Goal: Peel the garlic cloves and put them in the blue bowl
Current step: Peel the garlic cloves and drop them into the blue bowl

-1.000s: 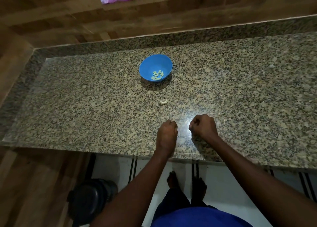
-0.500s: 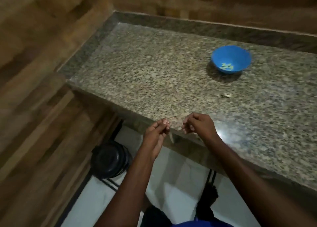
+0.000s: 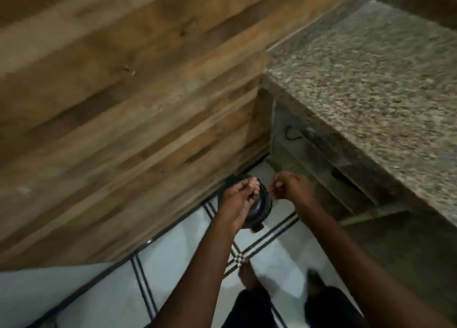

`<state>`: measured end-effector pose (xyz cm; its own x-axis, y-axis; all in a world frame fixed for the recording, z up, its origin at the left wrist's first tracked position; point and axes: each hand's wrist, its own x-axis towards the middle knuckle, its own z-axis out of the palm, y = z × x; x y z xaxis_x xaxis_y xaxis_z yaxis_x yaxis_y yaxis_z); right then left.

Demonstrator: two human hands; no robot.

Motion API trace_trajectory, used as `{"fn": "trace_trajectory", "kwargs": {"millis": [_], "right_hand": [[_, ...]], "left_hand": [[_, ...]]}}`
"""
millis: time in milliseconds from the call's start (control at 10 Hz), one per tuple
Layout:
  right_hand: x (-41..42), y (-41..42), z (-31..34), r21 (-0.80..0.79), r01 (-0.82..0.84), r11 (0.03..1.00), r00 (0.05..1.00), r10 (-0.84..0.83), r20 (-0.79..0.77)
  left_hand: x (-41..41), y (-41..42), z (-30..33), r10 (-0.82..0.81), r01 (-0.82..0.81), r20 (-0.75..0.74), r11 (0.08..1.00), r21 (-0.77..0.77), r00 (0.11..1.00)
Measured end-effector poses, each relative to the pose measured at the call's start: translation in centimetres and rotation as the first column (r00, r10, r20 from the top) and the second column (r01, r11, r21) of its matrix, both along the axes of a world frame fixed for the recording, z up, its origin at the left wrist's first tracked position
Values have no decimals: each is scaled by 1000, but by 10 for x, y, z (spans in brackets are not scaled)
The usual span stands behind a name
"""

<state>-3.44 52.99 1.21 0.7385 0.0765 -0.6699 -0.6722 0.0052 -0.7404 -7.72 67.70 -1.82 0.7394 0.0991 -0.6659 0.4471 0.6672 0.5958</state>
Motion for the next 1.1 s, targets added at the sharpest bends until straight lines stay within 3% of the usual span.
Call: {"fn": "trace_trajectory", "kwargs": {"millis": [200,500,700,800,900,1000,1100], "right_hand": [[26,74,-63,-131,-134,982,987,121,-107],[38,98,-173,-224,-66,972,982,23,-190],[54,109,-282,-268,-26,963,960,-51,-276],[63,109,-344,-301,-81,950,953,-14,-302],[75,111,-404,-254,-246,935,937,163,-309],[86,104,-461,-304,-329,894,930,250,-269],[87,107,-497,-605,-380,700,907,411,-94]], "left_hand": [[4,66,-41,54,-53,-78,999,12,995],[22,97,-130,-30,49,-181,994,99,983],[40,98,-257,-158,195,-260,973,125,953],[51,96,-331,-233,314,-319,920,235,919],[69,95,-402,-295,457,-391,778,431,872],[88,90,-455,-343,562,-446,495,662,827],[101,91,-478,-435,640,-589,-38,768,681]]}}
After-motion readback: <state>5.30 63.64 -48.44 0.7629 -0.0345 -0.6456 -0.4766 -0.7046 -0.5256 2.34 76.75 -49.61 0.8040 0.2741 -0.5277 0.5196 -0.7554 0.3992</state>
